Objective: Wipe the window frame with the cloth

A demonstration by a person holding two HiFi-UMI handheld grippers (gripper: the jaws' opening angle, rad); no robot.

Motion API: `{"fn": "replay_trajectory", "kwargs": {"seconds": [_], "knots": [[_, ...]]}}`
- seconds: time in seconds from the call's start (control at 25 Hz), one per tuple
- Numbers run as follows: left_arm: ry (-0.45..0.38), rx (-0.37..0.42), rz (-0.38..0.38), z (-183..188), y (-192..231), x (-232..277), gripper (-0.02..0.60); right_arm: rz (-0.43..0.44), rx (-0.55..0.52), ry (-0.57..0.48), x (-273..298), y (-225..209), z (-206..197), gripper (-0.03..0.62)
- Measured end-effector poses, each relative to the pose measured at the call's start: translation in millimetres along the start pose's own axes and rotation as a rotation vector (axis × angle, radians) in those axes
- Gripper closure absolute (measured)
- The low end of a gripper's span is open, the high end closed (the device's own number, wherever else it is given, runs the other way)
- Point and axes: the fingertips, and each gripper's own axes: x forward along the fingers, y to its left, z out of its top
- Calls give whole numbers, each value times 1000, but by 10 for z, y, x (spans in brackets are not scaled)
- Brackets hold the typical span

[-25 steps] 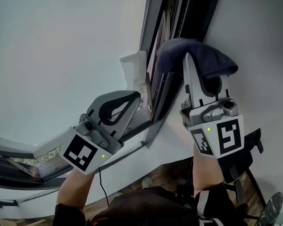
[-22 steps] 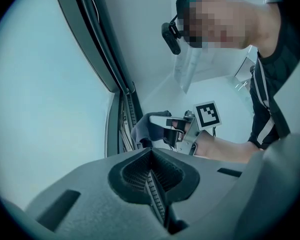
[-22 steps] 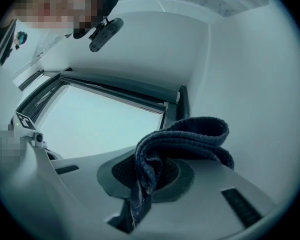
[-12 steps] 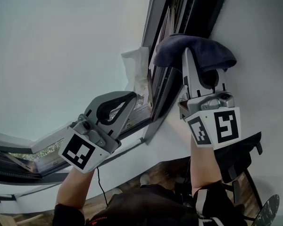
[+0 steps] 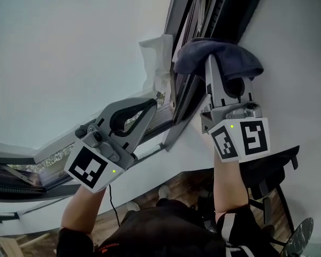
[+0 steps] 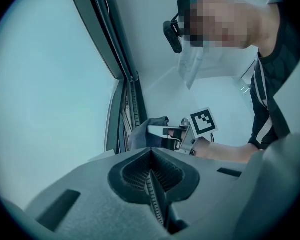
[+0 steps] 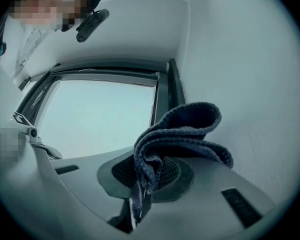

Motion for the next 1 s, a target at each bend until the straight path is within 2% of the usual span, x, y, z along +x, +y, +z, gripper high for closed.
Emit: {"fn": "replay_trajectory", "kwargs": {"seconds": [1.0], "knots": [[105, -140, -3, -771, -114, -122, 563, -1, 112, 197, -346, 142, -1258, 557]]}}
